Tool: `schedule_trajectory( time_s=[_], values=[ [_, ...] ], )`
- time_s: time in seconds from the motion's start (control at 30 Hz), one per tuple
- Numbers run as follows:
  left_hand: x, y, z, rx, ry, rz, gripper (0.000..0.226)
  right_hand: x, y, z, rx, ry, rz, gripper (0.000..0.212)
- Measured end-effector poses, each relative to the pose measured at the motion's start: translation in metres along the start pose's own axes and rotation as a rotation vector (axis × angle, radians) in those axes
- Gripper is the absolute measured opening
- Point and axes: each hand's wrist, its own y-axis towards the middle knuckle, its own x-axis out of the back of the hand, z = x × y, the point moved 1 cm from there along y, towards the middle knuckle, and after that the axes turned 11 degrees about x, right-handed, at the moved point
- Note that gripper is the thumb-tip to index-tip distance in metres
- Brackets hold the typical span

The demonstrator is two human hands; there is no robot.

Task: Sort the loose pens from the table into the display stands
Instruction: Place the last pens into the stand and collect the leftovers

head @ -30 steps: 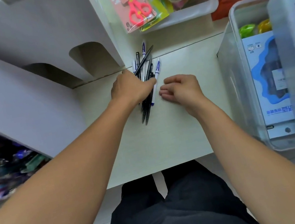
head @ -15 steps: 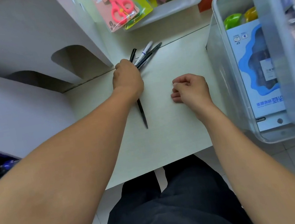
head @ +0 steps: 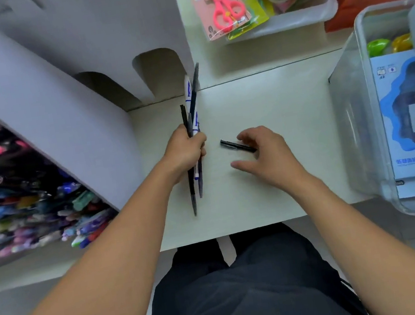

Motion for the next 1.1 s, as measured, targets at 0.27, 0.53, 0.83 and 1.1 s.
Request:
schedule_trajectory(
  time_s=[0.27,0.53,0.83,1.1],
  values=[
    [0.011,-0.022,0.021,-0.007,-0.224,0.192,0.019,-0.001,0.006,0.025,-0.282,0.286,-0.154,0.015],
    [0.027,-0.072,-0.008,-0.049,-0.169,0.264,0.021,0.025,0.018,0.09,-0.256,0.86,-0.216,0.01],
    [0.076,-0.153,-0.053,-0.241,-0.086,0.303,0.018,0.072,-0.002,0.189,0.058,0.786,-0.257,0.028],
    [0.156,-0.218,-0.033,-0.382,-0.315,0.194,0.032,0.088,-0.007,0.295,0.342,1.036,-0.385,0.022]
  ],
)
